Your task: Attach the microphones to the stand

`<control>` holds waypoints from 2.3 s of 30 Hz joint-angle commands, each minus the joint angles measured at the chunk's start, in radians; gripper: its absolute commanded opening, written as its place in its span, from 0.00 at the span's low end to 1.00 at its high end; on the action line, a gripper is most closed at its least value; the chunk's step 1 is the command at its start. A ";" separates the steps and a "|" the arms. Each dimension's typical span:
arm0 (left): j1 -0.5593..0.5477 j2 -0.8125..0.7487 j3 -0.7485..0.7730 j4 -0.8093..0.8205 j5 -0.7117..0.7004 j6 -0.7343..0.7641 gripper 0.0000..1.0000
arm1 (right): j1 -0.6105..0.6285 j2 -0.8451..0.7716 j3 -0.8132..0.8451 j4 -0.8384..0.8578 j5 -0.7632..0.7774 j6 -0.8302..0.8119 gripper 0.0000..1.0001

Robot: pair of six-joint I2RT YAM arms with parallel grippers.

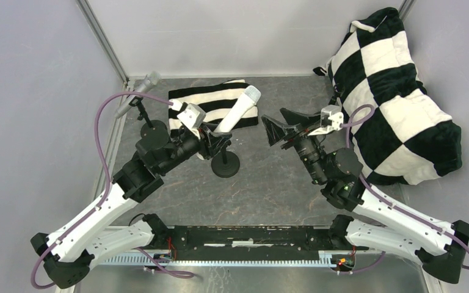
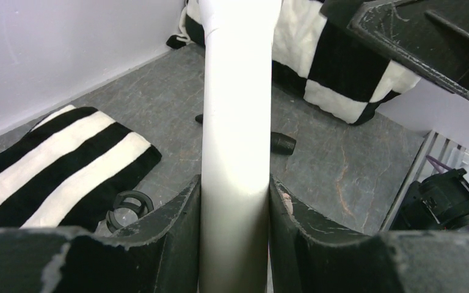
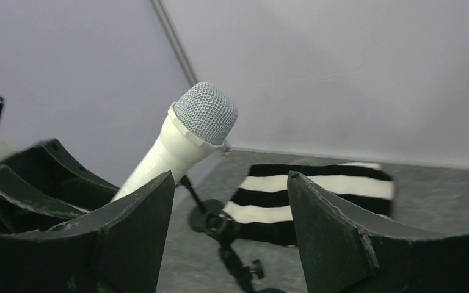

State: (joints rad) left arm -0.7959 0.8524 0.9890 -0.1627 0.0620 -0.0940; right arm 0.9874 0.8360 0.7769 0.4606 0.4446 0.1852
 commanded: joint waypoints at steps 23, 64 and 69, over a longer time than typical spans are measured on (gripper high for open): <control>0.003 -0.015 -0.051 0.221 0.150 -0.056 0.02 | -0.085 0.263 0.066 0.293 -0.330 0.792 0.71; 0.003 0.000 -0.059 0.203 0.150 -0.064 0.04 | -0.088 0.383 0.108 0.402 -0.356 0.836 0.43; 0.003 -0.003 -0.066 0.201 0.118 -0.079 0.29 | -0.088 0.372 0.069 0.464 -0.331 0.834 0.14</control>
State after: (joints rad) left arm -0.7940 0.8566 0.9253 -0.0109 0.2058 -0.1318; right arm 0.9020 1.2224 0.8417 0.8192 0.1017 1.0073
